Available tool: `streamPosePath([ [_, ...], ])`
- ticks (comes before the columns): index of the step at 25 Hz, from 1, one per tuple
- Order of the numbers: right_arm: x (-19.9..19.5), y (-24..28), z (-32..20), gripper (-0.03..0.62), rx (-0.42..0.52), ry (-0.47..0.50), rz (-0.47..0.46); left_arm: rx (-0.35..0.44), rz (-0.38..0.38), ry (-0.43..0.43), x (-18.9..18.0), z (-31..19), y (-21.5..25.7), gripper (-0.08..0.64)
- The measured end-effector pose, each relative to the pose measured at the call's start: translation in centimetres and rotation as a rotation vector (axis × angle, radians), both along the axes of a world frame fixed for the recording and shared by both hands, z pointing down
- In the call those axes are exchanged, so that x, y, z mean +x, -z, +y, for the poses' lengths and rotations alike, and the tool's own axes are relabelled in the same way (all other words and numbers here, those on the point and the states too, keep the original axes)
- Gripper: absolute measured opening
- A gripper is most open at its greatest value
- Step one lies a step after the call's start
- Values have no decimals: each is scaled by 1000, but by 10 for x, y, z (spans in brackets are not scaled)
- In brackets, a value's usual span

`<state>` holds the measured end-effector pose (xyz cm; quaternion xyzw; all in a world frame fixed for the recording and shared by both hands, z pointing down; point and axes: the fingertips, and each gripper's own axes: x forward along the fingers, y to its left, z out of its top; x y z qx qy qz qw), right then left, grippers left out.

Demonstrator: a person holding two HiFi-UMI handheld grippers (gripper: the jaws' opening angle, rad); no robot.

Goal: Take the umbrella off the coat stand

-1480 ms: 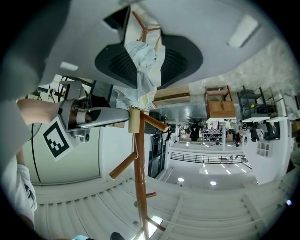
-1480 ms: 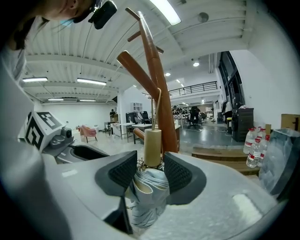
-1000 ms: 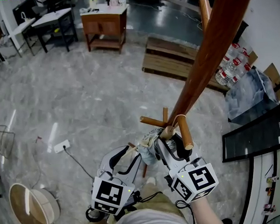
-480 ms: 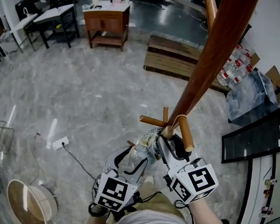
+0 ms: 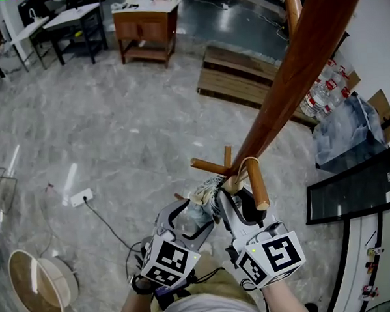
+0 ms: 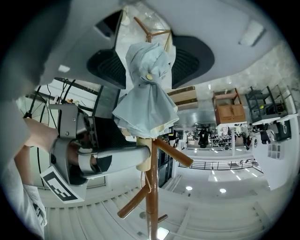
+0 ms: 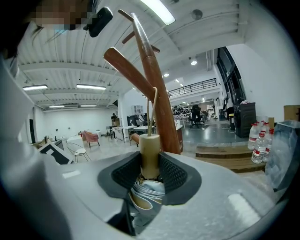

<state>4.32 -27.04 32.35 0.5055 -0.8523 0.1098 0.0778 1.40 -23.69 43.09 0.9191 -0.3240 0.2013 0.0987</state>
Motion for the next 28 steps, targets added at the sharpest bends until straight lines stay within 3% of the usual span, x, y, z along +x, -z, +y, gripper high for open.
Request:
streamPosePath([
  [14, -6, 38, 22, 124, 68, -13, -48, 96, -21, -67, 9, 2, 20, 333],
  [19, -9, 48, 38, 124, 87, -26, -62, 146, -13, -104, 14, 9, 33, 293],
  [28, -6, 68, 63, 124, 146, -88, -58, 201, 15, -177, 18, 28, 53, 291],
])
